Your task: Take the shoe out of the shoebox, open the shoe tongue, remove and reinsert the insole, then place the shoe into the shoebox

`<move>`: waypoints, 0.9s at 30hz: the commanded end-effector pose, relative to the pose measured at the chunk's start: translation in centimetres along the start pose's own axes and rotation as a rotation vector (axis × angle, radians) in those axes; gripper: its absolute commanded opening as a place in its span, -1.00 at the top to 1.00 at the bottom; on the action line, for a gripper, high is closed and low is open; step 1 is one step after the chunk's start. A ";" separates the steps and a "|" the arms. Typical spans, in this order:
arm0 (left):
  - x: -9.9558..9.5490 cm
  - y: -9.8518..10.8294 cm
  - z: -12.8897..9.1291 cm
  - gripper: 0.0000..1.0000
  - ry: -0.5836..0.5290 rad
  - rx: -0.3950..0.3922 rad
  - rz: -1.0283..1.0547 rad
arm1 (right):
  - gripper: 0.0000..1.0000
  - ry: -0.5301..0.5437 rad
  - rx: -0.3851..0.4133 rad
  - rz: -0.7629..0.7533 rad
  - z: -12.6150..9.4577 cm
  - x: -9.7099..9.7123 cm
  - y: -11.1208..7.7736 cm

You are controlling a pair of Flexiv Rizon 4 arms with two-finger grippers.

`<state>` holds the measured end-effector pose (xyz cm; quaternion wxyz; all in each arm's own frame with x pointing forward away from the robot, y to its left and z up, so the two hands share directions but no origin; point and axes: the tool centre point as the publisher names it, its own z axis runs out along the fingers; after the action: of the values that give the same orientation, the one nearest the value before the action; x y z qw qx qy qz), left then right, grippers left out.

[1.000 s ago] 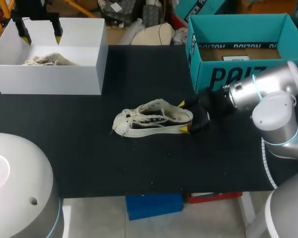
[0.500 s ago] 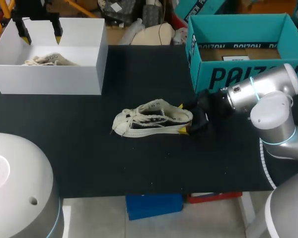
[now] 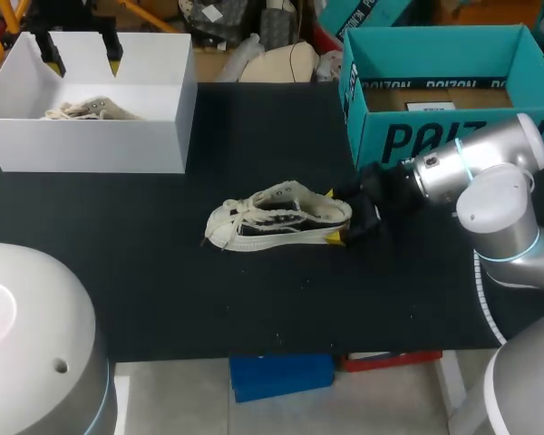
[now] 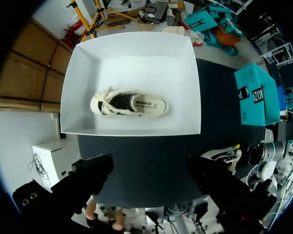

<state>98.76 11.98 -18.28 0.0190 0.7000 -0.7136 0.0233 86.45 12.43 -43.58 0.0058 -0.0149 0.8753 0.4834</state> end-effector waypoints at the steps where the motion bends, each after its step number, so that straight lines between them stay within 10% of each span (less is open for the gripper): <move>1: 3.3 4.4 0.4 -1.00 -0.076 0.082 0.010 | 1.00 0.000 0.001 0.001 0.3 -0.2 -0.1; 10: 9.3 9.3 2.5 -1.00 -0.082 0.032 0.113 | 1.00 0.000 0.001 0.001 0.3 -0.2 -0.1; 27: 9.3 9.3 2.5 -1.00 -0.082 0.032 0.113 | 1.00 0.000 0.001 0.001 0.3 -0.2 -0.1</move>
<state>89.37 2.68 -20.16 -0.0223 0.6592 -0.7516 0.0062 86.47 12.45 -43.60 0.0058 -0.0153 0.8751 0.4836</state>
